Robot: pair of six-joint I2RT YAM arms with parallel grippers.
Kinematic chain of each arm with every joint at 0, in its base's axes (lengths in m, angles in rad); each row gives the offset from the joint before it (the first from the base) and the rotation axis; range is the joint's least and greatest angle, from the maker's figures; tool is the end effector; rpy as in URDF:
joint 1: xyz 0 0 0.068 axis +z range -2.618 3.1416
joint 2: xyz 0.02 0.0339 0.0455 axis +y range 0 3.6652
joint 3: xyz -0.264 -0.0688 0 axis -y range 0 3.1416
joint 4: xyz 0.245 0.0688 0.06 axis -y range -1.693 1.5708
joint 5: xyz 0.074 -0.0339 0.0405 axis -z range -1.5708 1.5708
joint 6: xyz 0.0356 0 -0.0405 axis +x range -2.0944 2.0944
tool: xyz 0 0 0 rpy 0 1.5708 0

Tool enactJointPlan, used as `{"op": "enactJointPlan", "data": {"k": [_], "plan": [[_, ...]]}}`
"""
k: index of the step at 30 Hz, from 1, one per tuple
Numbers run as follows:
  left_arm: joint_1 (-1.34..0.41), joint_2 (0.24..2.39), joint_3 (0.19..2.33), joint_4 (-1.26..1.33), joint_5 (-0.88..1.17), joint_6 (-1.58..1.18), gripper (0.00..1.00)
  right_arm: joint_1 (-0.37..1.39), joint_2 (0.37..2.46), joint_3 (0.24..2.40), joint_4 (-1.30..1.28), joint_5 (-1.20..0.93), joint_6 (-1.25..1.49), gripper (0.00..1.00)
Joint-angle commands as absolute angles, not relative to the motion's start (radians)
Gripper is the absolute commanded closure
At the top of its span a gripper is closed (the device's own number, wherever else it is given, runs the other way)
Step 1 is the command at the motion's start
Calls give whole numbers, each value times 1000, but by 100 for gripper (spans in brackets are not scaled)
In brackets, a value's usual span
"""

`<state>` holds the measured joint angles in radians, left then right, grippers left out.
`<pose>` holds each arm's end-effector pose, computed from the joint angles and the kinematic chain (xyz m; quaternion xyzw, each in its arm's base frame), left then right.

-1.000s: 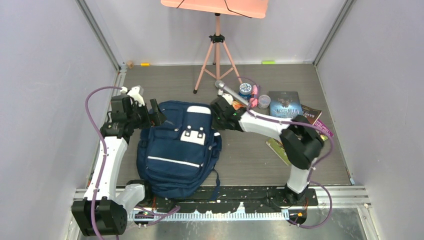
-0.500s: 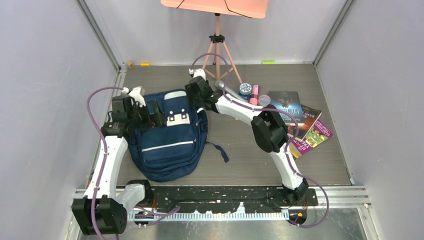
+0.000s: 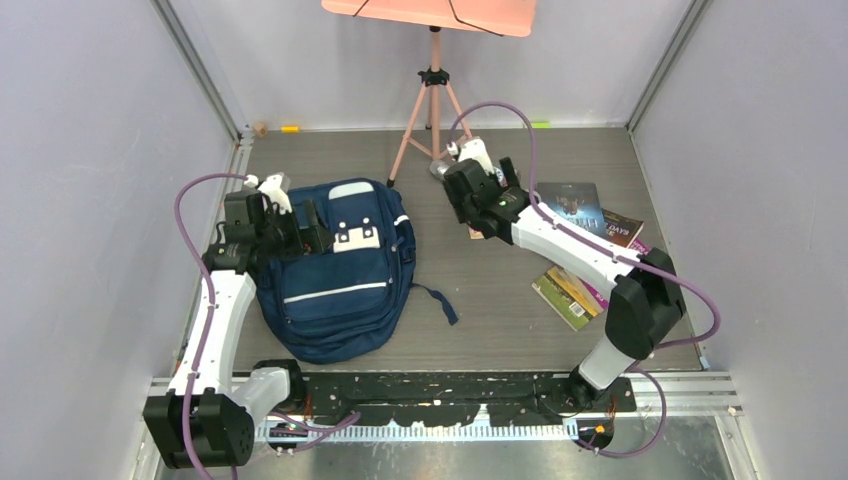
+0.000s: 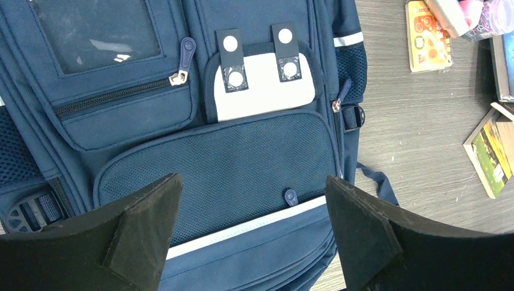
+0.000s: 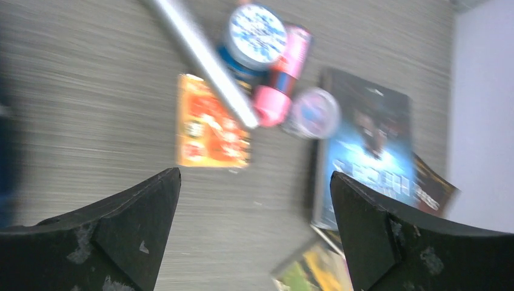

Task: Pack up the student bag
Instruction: Move the student bag to the center of the board, then pick up the book from the center of the board.

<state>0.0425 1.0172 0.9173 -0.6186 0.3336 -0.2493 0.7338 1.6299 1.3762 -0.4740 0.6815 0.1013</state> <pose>0.2123 -0.0026 0.3025 -0.0626 0.8984 -0.1924 0.3898 0.2851 0.2269 0.3060 -0.1375 0.8599 -0.1224 0.4762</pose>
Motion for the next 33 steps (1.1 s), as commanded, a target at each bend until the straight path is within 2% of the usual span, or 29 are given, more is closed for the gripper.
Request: {"op": "enactJointPlan", "data": {"k": [1, 6, 13, 21, 28, 30, 32, 33], "plan": [[46, 1015, 925, -611, 352, -229, 9, 641, 1667, 1297, -662, 843, 43, 0], [45, 1007, 925, -621, 342, -220, 9, 569, 1787, 1291, -751, 874, 77, 0], [37, 1007, 930, -633, 316, -209, 9, 515, 1896, 1314, -745, 930, 71, 2], [28, 1016, 934, -635, 309, -203, 9, 481, 1988, 1295, -696, 1013, 30, 12], [23, 1019, 934, -636, 309, -204, 9, 464, 2076, 1311, -688, 1094, 31, 33], [23, 1019, 934, -636, 309, -204, 9, 465, 2088, 1315, -685, 1103, 33, 43], [22, 1019, 933, -637, 308, -204, 9, 464, 2091, 1318, -684, 1105, 33, 58], [21, 1018, 933, -637, 309, -204, 9, 465, 2090, 1319, -684, 1108, 34, 61]]}}
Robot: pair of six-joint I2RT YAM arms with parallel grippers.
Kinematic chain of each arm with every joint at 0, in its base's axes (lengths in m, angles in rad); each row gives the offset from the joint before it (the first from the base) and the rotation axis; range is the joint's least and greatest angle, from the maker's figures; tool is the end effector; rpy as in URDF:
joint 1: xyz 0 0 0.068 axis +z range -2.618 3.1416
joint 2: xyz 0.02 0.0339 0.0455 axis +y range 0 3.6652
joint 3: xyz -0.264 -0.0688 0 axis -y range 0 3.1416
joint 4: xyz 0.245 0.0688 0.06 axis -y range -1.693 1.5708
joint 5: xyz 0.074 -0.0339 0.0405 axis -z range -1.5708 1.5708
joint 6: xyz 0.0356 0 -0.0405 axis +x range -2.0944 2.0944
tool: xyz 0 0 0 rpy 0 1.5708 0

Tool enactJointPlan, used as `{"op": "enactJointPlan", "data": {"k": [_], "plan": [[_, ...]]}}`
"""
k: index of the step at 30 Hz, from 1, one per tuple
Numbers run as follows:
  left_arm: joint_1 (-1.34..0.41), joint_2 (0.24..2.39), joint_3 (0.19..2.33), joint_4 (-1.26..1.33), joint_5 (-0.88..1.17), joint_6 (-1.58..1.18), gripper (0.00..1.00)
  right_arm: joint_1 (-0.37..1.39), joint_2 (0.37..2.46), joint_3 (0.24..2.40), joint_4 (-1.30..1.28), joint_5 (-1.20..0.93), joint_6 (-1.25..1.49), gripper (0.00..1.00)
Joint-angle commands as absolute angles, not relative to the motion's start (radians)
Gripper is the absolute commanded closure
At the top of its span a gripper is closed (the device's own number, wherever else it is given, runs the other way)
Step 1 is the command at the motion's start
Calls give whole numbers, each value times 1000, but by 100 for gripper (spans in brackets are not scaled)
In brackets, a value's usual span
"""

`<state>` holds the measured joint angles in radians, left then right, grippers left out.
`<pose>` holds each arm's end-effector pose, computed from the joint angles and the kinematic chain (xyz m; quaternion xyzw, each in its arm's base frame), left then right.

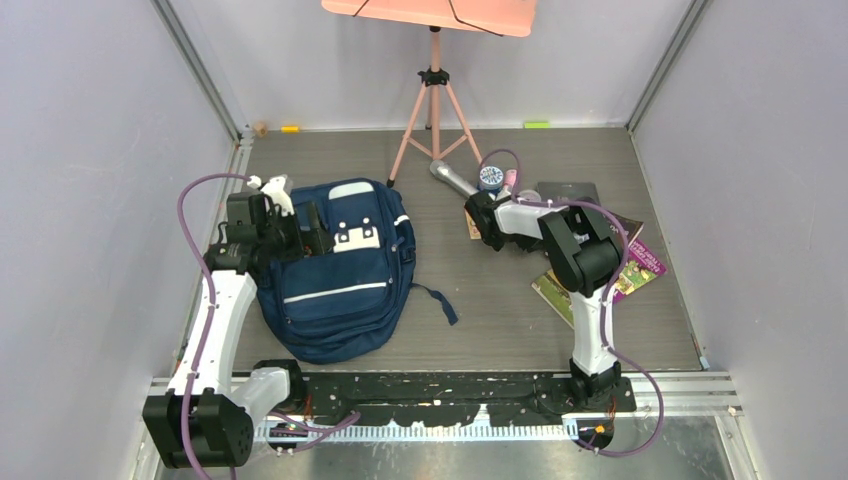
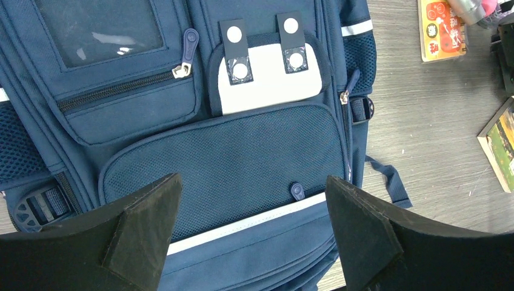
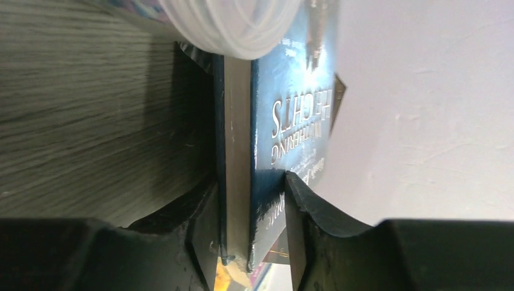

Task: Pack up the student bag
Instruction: Pick up the book from the center of the board.

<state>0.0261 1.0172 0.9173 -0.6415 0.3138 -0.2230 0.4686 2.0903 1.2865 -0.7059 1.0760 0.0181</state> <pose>0.2107 -0.0055 0.3005 -0.0498 0.9048 -0.1814 0.3820 0.3441 0.1391 0.1172 -0.1765 0.8401 -0.4908 0.1489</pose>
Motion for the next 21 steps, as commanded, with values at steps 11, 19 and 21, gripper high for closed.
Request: {"op": "enactJointPlan", "data": {"k": [11, 19, 21], "plan": [[21, 1013, 932, -634, 309, -202, 9, 529, 2001, 1316, -783, 1109, 109, 100], [-33, 1019, 925, -631, 350, -180, 14, 555, 1902, 1407, -1106, 1202, 350, 100], [-49, 1023, 925, -631, 353, -202, 14, 569, 1837, 1426, -1142, 1206, 364, 100]]}}
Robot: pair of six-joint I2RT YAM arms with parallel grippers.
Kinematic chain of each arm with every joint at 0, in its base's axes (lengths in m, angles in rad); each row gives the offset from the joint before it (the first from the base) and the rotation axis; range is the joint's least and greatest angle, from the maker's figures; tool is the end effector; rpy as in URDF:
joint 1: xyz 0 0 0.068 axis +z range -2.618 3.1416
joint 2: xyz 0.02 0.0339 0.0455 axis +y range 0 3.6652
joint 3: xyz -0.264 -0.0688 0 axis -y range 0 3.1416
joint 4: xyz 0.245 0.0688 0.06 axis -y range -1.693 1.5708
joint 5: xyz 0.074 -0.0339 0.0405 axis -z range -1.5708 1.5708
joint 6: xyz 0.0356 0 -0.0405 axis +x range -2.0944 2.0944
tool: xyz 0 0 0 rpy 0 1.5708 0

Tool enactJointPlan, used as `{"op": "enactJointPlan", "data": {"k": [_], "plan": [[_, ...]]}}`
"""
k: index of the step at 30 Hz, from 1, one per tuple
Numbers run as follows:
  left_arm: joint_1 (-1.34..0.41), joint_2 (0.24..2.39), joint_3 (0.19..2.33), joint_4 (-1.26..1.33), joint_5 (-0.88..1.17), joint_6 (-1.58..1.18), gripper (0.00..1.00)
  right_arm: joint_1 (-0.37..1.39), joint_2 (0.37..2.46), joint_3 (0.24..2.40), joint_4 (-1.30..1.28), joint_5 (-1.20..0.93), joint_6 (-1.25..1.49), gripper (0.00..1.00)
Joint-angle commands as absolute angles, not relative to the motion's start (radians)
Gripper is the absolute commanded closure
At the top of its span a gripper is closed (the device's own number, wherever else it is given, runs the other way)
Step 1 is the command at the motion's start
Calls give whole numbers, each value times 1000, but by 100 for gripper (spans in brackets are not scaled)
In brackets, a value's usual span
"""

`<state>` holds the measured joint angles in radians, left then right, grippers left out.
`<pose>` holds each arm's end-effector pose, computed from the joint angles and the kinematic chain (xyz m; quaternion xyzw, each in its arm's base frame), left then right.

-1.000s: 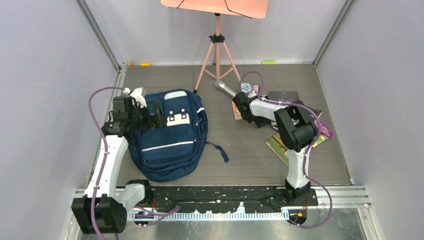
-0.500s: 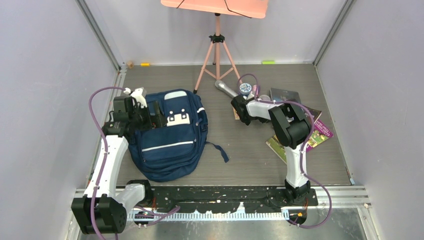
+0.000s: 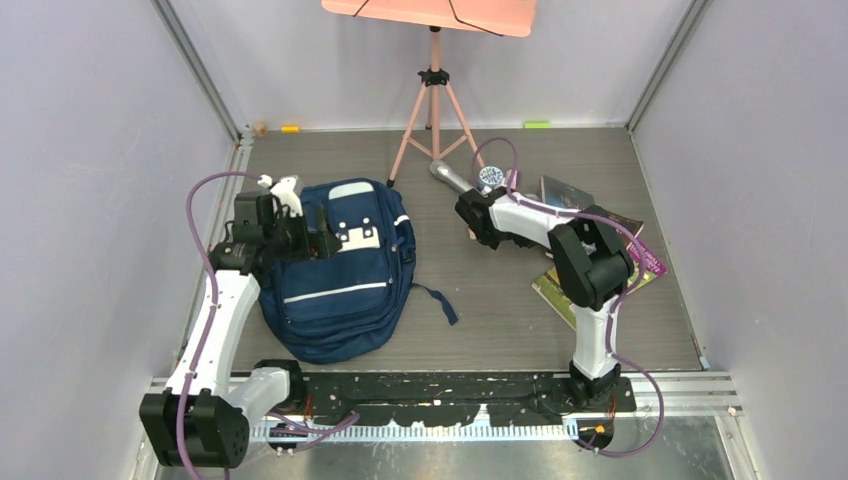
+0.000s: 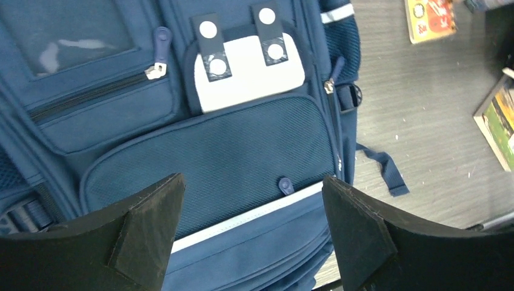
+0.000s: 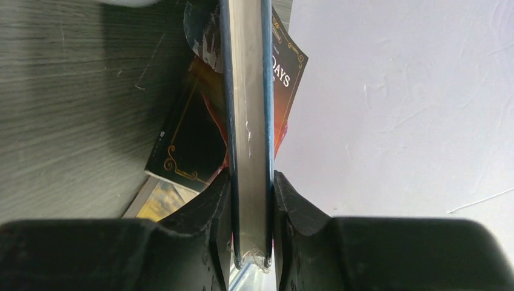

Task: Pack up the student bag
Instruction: Pick up the book from the center of the board.

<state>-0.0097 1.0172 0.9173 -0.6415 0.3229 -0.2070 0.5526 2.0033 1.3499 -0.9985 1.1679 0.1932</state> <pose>0.2103 -0.0133 0.3006 -0.0245 0.9053 -0.1893 0.3794 0.3190 0.1582 0.1642 -0.1710 0.8162 -0.5253 0.1692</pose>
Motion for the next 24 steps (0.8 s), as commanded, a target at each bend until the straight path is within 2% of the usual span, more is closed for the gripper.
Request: {"op": "enactJointPlan", "data": {"k": [1, 11, 17, 24], "plan": [[-60, 1028, 923, -623, 361, -223, 14, 582, 1820, 1430, -1149, 1205, 365, 100], [-257, 1062, 861, -368, 413, -497, 14, 683, 1597, 1509, -1208, 1077, 373, 100], [-312, 1090, 828, -156, 466, -702, 15, 801, 1430, 1469, -1002, 915, 272, 99], [-323, 1085, 724, 130, 454, -948, 14, 1031, 1442, 1425, -776, 918, 218, 99]]}}
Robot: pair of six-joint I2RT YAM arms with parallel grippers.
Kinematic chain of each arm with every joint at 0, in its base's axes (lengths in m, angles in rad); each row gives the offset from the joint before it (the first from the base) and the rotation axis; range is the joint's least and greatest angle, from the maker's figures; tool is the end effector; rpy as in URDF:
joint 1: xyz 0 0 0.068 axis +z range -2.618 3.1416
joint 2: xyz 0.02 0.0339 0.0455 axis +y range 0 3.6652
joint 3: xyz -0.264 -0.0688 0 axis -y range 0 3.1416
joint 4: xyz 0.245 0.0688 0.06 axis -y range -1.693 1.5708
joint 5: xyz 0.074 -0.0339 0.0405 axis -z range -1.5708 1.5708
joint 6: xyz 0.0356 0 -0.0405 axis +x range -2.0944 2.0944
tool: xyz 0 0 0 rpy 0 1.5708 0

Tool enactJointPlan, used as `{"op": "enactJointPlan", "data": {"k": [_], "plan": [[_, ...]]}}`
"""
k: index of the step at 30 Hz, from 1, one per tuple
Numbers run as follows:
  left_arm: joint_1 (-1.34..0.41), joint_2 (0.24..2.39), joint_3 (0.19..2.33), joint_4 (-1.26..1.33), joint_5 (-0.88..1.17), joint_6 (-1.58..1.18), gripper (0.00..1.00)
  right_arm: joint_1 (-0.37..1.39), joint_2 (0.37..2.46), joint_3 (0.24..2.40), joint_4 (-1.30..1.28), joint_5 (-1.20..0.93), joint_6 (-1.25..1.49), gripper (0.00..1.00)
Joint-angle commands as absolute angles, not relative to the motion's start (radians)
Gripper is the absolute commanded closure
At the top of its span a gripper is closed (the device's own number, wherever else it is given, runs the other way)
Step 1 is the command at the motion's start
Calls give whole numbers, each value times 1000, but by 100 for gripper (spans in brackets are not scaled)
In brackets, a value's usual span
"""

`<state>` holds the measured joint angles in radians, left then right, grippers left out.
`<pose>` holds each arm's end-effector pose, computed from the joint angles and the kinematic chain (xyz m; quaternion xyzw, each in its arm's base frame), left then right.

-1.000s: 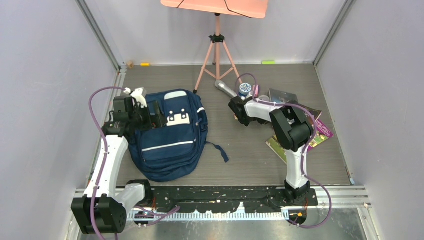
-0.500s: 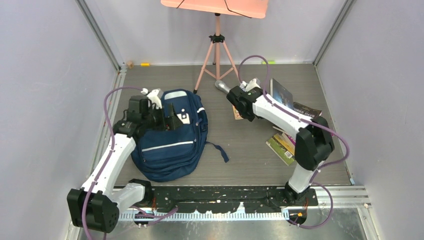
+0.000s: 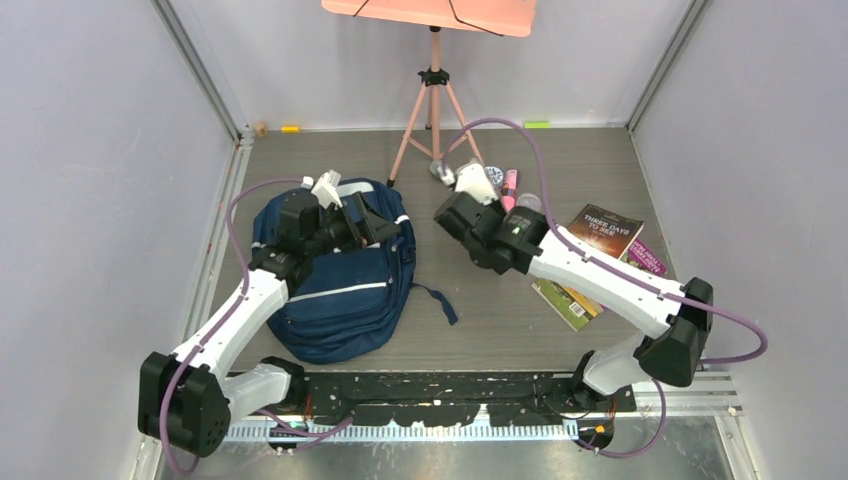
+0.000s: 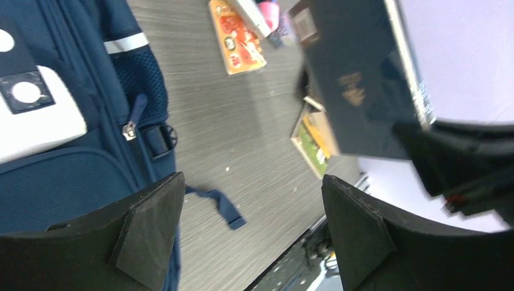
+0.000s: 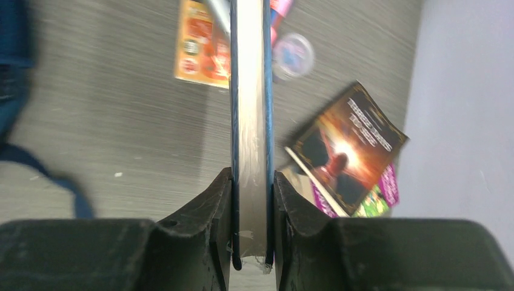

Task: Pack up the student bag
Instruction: Pick up the book from the center of the board.

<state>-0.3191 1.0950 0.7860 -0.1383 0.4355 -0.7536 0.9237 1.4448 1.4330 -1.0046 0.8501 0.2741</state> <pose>0.2294 -0.0916 0.2849 -0.0657 0.8317 -0.4229 0.3536 0.1925 0.2103 0.3496 -0.1727 0.8664 -0.1870 0.4295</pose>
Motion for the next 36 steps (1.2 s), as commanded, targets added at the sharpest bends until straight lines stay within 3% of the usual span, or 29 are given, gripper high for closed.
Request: {"op": "enactJointPlan", "data": {"k": [1, 9, 15, 24, 27, 33, 36], "plan": [[-323, 1085, 702, 177, 457, -984, 14, 1073, 1456, 1410, -717, 921, 201, 99], [-323, 1097, 573, 325, 431, -1127, 5, 1242, 1577, 1381, -415, 850, 129, 99], [-322, 1059, 486, 329, 339, -1160, 1, 1311, 1679, 1406, -346, 816, 95, 99], [-321, 1114, 461, 311, 314, -1151, 3, 1390, 1739, 1397, -267, 841, -28, 99], [-321, 1146, 477, 318, 325, -1153, 19, 1411, 1740, 1385, -237, 833, -68, 99], [-321, 1189, 487, 397, 351, -1204, 75, 1437, 1743, 1379, -233, 864, -88, 99], [-321, 1182, 505, 397, 354, -1210, 95, 1439, 1737, 1369, -249, 896, -80, 86]]}}
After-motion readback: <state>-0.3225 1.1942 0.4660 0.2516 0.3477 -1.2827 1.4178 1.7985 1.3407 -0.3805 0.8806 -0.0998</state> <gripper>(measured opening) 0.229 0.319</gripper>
